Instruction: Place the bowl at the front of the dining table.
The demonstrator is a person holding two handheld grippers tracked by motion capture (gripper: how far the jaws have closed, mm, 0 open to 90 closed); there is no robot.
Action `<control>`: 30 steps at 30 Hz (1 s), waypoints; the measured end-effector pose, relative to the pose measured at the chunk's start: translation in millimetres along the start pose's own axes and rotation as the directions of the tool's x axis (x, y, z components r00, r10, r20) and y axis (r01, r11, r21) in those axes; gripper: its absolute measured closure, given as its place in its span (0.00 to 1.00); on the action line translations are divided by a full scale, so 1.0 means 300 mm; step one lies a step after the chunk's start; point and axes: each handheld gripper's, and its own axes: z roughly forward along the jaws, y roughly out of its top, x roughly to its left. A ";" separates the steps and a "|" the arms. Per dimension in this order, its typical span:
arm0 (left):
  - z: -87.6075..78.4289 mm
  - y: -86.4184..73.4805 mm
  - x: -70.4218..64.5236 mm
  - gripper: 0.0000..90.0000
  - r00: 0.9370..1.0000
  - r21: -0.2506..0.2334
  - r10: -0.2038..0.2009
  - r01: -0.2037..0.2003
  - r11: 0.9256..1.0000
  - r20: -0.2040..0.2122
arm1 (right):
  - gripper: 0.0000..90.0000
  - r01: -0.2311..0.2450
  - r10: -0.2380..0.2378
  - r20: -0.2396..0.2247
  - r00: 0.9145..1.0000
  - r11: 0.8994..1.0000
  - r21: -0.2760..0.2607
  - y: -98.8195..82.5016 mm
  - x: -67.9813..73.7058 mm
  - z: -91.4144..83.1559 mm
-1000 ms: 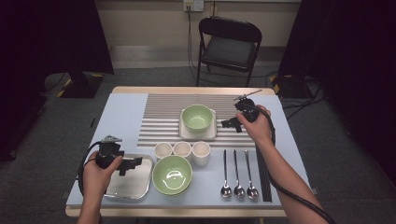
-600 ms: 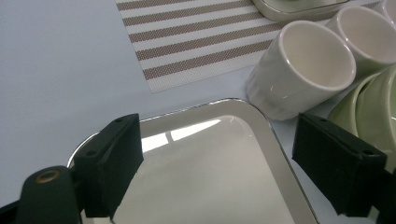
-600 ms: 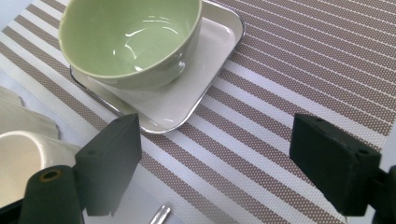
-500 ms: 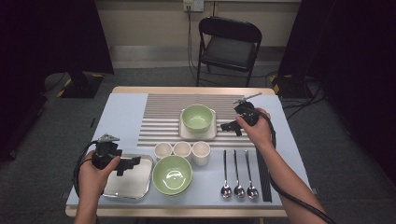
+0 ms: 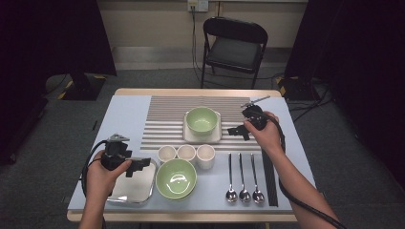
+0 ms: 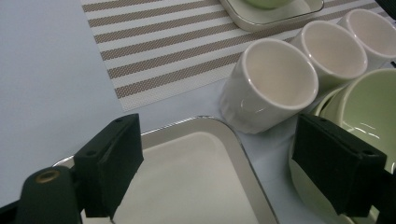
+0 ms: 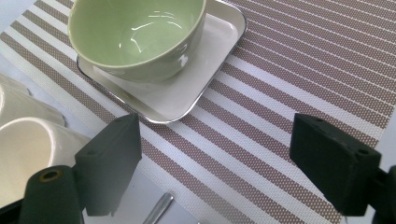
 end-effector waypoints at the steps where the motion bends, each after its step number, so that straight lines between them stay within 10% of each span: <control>1: 0.000 0.005 -0.006 0.18 1.000 0.002 0.004 -0.004 1.000 0.004 | 0.18 -0.002 0.002 0.001 1.000 1.000 -0.001 -0.001 -0.001 -0.001; 30: 0.069 0.103 -0.156 0.18 0.991 0.039 0.103 -0.107 0.994 0.080 | 0.18 0.029 -0.028 -0.016 0.999 0.999 0.027 -0.028 0.006 0.000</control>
